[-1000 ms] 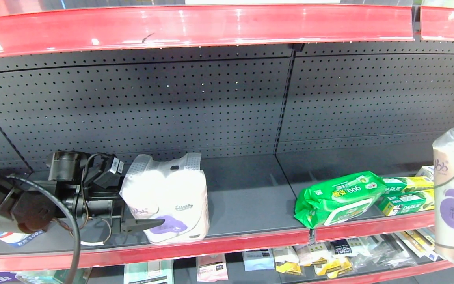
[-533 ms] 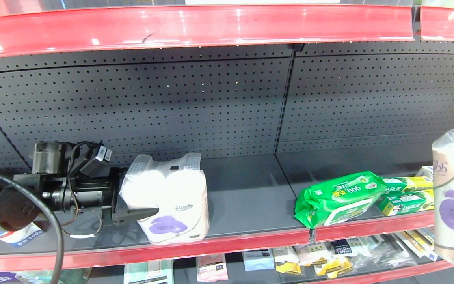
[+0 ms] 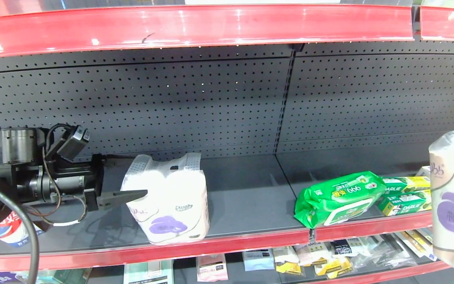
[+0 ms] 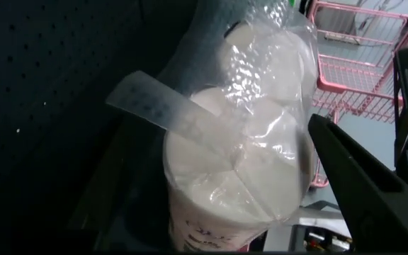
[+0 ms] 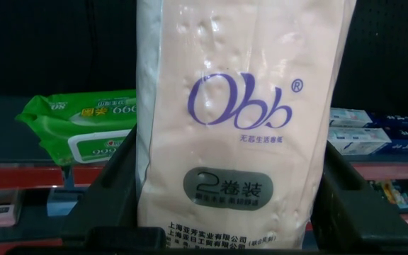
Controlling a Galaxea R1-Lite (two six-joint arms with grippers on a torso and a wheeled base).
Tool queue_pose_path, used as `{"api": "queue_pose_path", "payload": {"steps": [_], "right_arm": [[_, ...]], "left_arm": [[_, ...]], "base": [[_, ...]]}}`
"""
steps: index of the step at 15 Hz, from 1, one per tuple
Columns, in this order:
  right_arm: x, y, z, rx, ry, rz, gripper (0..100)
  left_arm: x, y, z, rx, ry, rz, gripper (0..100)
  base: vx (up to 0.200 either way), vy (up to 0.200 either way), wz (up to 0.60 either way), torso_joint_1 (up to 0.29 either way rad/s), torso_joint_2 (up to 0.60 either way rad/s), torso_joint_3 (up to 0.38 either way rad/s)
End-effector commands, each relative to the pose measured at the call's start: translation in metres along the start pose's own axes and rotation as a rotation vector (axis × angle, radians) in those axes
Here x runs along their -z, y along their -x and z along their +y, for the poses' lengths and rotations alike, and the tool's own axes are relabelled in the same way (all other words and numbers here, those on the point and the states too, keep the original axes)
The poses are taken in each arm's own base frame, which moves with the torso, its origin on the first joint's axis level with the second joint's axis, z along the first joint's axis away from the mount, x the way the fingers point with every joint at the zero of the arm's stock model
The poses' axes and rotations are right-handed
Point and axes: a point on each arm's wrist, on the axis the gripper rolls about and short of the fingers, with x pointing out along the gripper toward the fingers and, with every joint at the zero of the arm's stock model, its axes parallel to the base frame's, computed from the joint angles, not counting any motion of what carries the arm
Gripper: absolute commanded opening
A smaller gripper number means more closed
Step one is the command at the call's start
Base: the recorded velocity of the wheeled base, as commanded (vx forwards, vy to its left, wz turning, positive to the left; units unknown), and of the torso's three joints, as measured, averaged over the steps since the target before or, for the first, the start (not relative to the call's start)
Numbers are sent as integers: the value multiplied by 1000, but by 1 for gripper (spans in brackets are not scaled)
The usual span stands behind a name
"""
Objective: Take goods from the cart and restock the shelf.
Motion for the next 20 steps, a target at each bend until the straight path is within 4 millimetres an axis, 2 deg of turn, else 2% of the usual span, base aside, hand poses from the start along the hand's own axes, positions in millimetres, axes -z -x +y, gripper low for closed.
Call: {"api": "queue_pose_path", "payload": {"steps": [1, 14, 17, 20], "right_arm": [[0, -1, 0, -3, -1, 5, 0], [0, -1, 0, -6, -1, 4, 0], [0, -2, 0, -7, 0, 6, 0], [1, -2, 0, -6, 0, 7, 0]], "left_arm": [[-11, 7, 0, -28, -31, -12, 100], [-7, 19, 16, -263, -58, 49, 100], [-14, 20, 23, -385, -34, 14, 100], [-21, 11, 21, -445, 21, -34, 100]], "base": [[0, 0, 0, 0, 0, 0], [0, 0, 0, 0, 0, 0], [0, 0, 0, 0, 0, 0], [0, 0, 0, 0, 0, 0]]}}
